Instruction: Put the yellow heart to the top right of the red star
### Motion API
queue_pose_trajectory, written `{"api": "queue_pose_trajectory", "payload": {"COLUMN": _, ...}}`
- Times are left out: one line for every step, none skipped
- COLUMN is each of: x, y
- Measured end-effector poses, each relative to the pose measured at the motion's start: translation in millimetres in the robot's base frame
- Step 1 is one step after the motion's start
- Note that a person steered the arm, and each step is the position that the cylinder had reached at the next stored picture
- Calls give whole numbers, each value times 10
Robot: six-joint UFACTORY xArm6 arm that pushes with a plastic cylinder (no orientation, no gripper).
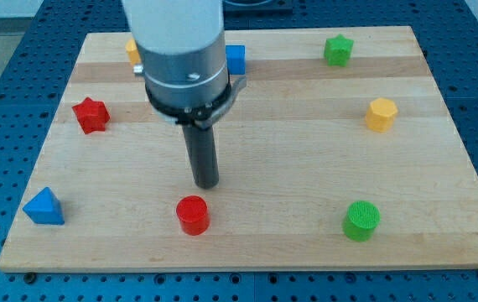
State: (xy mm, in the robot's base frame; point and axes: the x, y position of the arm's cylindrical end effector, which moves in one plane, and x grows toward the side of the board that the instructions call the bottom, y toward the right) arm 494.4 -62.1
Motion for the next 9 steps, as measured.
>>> {"api": "queue_pose_trajectory", "payload": {"x": -738, "y": -410}}
{"api": "queue_pose_trajectory", "payload": {"x": -1408, "y": -742}}
{"api": "queue_pose_trajectory", "payload": {"x": -2166, "y": -959}}
{"api": "queue_pose_trajectory", "payload": {"x": -2928, "y": -791}}
{"api": "queue_pose_trajectory", "payload": {"x": -2883, "y": -1347}}
{"api": "queue_pose_trajectory", "payload": {"x": -2629, "y": -1434}}
{"api": "queue_pose_trajectory", "payload": {"x": -2456, "y": -759}}
{"api": "queue_pose_trajectory", "payload": {"x": -2096, "y": -666}}
{"api": "queue_pose_trajectory", "payload": {"x": -1918, "y": -660}}
